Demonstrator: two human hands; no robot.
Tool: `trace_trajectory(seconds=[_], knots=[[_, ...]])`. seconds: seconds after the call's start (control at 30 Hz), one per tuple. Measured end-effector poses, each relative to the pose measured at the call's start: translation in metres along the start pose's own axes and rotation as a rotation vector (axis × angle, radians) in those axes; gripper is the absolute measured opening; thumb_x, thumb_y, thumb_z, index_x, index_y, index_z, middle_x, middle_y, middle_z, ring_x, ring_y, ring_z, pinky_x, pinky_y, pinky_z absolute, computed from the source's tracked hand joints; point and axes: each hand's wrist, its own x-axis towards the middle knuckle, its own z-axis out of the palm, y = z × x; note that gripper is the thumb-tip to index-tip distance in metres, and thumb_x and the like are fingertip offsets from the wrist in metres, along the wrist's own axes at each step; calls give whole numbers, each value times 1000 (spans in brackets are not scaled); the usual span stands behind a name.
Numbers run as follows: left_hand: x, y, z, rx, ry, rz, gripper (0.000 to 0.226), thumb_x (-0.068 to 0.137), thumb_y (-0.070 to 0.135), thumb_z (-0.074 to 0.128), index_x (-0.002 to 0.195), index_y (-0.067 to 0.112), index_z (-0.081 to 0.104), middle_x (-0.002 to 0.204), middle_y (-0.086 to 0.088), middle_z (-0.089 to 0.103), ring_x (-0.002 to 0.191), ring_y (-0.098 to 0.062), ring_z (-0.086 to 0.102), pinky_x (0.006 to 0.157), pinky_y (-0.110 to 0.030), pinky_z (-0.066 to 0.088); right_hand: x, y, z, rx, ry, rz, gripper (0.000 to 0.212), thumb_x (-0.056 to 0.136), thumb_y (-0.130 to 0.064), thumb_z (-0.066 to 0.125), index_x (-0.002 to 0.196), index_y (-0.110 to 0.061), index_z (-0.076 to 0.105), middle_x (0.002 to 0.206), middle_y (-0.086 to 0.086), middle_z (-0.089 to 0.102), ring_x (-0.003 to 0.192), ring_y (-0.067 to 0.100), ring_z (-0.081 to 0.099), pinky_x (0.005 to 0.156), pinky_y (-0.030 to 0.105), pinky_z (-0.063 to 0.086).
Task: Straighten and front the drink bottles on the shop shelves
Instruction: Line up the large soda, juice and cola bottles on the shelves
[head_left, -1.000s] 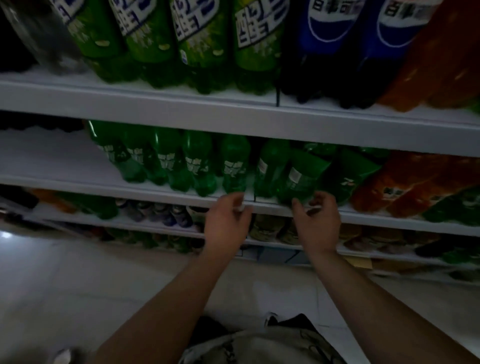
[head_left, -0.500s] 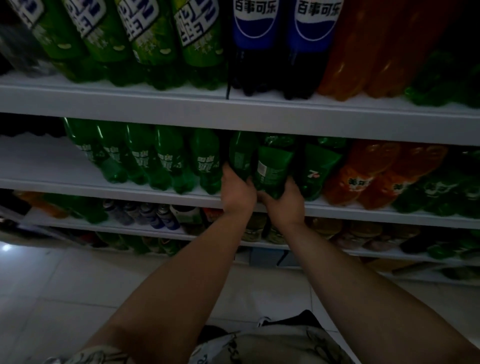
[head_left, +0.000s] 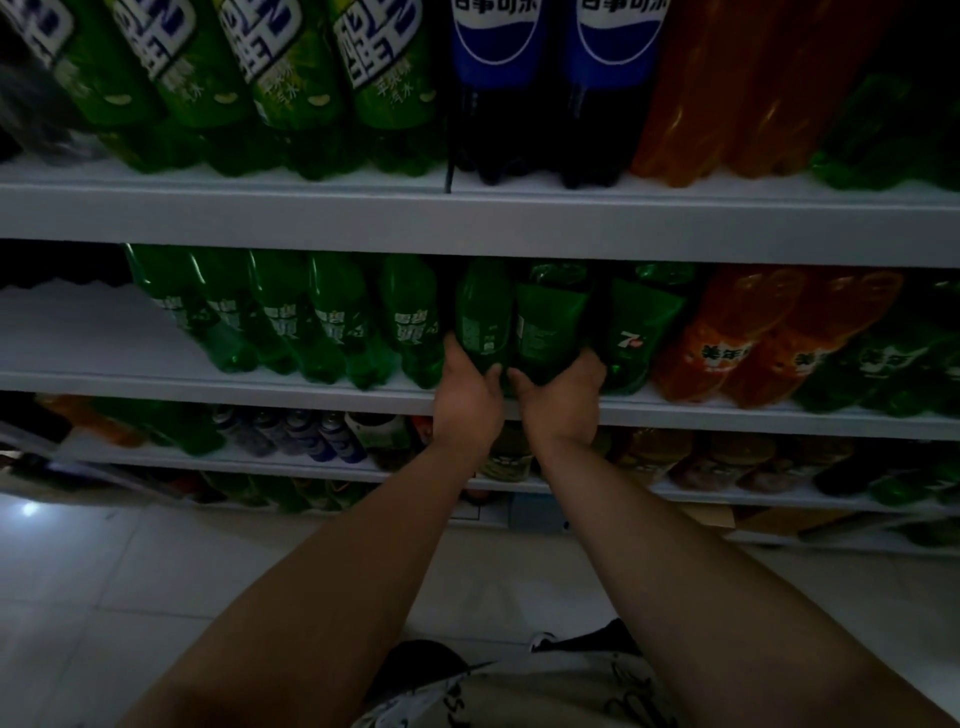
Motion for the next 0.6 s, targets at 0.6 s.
trace_trajectory(seconds=[0.6], knots=[[0, -9, 8, -244, 131, -9, 61, 87, 29, 68, 139, 9, 43, 130, -10, 55, 118, -21, 52, 98, -28, 41, 0, -2, -13, 117, -75, -118, 73, 79, -21, 72, 141, -16, 35, 132, 8, 51, 121, 22, 49, 100, 34, 43]])
